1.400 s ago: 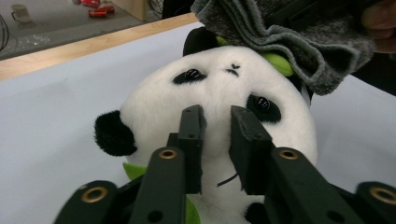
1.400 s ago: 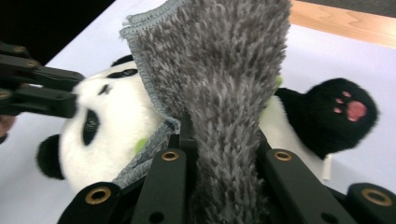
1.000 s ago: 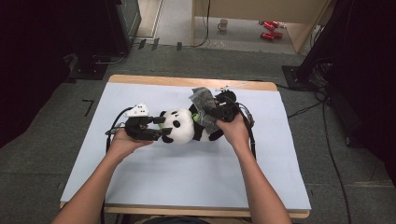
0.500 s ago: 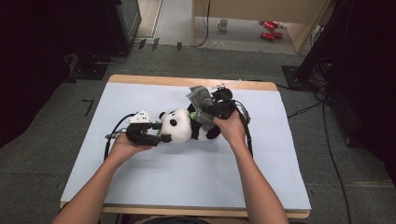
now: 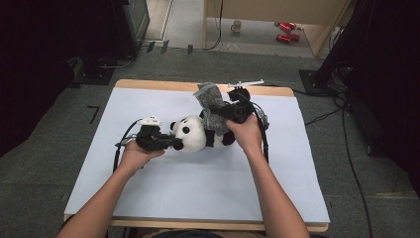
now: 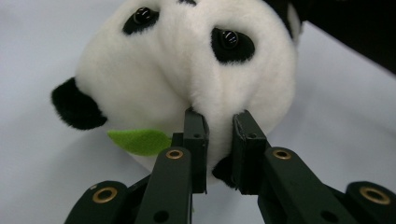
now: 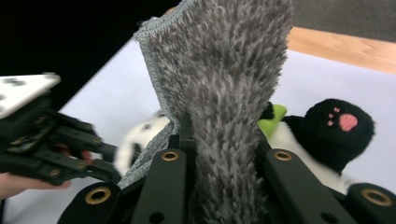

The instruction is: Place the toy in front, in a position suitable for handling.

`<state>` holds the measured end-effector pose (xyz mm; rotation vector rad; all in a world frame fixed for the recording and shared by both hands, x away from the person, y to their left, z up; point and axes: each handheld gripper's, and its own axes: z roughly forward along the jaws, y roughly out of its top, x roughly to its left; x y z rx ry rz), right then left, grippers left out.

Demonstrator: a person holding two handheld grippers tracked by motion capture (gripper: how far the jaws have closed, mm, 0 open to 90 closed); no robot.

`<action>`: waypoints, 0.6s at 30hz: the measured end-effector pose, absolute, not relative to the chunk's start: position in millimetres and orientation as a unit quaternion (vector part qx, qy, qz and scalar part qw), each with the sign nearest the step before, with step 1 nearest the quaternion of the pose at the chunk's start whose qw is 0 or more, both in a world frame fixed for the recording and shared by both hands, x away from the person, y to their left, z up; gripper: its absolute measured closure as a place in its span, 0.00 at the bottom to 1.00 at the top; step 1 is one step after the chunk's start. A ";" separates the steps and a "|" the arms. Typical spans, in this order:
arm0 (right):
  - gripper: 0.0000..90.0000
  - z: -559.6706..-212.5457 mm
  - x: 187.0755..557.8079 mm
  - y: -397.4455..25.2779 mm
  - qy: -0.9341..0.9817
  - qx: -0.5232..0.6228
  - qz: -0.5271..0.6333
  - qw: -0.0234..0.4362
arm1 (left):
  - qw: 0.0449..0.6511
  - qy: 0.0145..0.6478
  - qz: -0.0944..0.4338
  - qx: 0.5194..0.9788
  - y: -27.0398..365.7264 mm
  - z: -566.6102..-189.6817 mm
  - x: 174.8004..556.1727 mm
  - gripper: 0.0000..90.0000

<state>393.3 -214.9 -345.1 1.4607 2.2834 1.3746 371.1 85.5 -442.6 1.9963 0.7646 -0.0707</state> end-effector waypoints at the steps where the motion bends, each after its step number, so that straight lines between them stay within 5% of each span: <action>1: 0.86 -340.7 389.5 -213.3 0.752 0.475 0.455 0.052 | 0.481 0.313 -0.029 0.818 85.5 -442.6 371.1 0.89; 7: 0.86 -328.3 366.9 -202.0 0.762 0.448 0.467 0.042 | 0.494 0.333 -0.074 0.800 90.7 -432.2 369.3 0.90; 18: 0.86 -362.4 346.0 -160.8 0.784 0.415 0.461 0.000 | 0.505 0.365 -0.060 0.780 93.0 -429.1 372.3 0.90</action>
